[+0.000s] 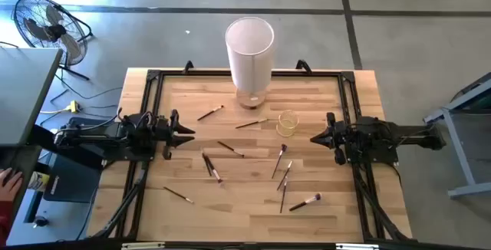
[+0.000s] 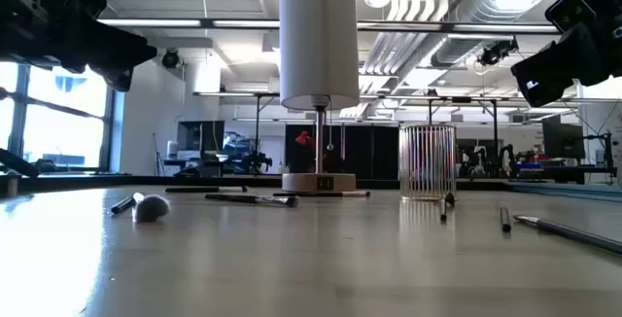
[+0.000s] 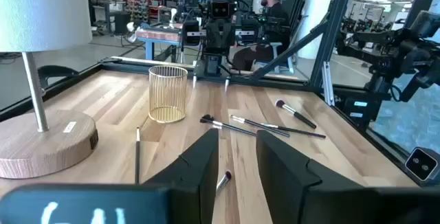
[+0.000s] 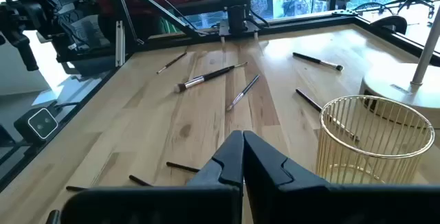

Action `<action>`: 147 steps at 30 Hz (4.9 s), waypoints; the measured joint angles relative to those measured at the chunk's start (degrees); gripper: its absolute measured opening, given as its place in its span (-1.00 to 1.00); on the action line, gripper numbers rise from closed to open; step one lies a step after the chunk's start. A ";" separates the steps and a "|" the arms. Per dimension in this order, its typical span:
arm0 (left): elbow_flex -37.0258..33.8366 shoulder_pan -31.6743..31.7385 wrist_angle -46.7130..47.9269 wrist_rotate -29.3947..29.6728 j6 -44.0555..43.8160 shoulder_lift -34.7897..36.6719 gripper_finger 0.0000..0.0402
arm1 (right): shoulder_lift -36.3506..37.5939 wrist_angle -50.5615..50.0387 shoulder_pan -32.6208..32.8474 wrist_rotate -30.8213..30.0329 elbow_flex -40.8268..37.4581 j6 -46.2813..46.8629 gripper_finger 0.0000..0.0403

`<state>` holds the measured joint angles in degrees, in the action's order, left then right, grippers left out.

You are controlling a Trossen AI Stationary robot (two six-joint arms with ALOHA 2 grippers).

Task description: Pick & Place Makeup Brushes

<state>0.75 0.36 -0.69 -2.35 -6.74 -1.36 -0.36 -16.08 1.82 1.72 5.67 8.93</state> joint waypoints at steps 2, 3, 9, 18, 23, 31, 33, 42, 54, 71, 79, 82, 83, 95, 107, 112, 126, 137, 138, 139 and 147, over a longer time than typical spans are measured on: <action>0.00 0.00 0.00 0.00 0.00 -0.01 -0.52 | 0.02 0.00 -0.02 0.00 0.01 0.00 -1.00; 0.00 0.00 0.00 -0.01 0.01 0.00 -0.52 | 0.01 0.00 0.00 0.00 0.02 0.00 -1.00; 0.00 0.00 0.00 0.00 0.02 -0.01 -0.52 | 0.00 0.00 -0.01 0.00 0.00 0.00 -1.00; 0.00 0.00 0.00 0.00 0.01 -0.01 -0.52 | 0.00 0.00 -0.02 0.00 0.02 0.00 -1.00; 0.00 0.00 0.00 0.00 0.02 0.01 -0.52 | 0.00 0.00 0.00 0.00 0.02 0.00 -1.00; 0.00 0.00 0.00 0.00 0.02 0.00 -0.52 | 0.00 0.00 0.00 0.00 0.00 0.00 -1.00; 0.00 0.00 0.00 0.00 0.00 -0.01 -0.52 | 0.02 0.00 -0.02 0.00 0.00 0.00 -1.00; 0.00 0.00 0.00 0.00 0.02 0.00 -0.52 | 0.02 0.00 -0.02 0.00 0.02 0.00 -1.00; 0.00 0.00 0.00 0.00 0.02 -0.01 -0.52 | 0.02 0.00 -0.01 0.00 0.02 0.00 -1.00; 0.00 0.00 0.00 0.00 0.02 -0.01 -0.52 | 0.02 0.00 0.00 0.00 0.02 0.00 -1.00; 0.00 0.00 0.00 -0.02 0.00 -0.01 -0.52 | 0.02 0.00 -0.02 0.00 0.01 0.00 -1.00; 0.00 0.00 0.00 -0.13 0.00 0.00 -0.52 | 0.00 0.00 0.00 0.00 0.00 0.00 -1.00; 0.00 0.00 0.00 -0.11 0.00 0.00 -0.52 | 0.00 0.00 -0.02 0.00 0.02 0.00 -1.00; 7.14 -0.90 1.01 -0.78 6.75 -4.25 -0.71 | 0.00 0.00 0.00 0.00 0.02 0.00 -1.00; 29.19 -16.17 15.73 14.35 11.54 -38.31 -0.99 | 0.00 0.02 0.00 0.02 0.02 0.00 -1.00; 40.43 -20.93 22.43 17.40 15.81 -53.48 -0.99 | 0.00 0.02 -0.01 0.01 0.00 0.00 -1.00; 58.12 -21.79 37.28 14.25 25.96 -82.19 -0.76 | 0.00 0.42 0.00 0.00 -0.04 0.00 -1.00; 58.38 -23.75 36.11 8.12 28.26 -93.27 -0.44 | 0.00 0.44 -0.02 0.00 -0.04 0.00 -1.00; 58.38 -24.14 35.53 8.16 28.68 -94.12 -0.44 | 0.00 0.44 -0.01 0.02 -0.04 0.00 -1.00; 58.38 -24.50 35.01 8.24 29.12 -94.78 -0.44 | 0.00 0.43 -0.02 0.00 -0.04 0.00 -1.00; 58.38 -26.04 29.45 9.33 30.89 -97.96 -0.44 | 0.00 0.44 -0.01 0.01 -0.04 0.00 -1.00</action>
<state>59.13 -25.68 28.76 6.98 24.15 -99.32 -0.36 -15.64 1.81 1.73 5.63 8.93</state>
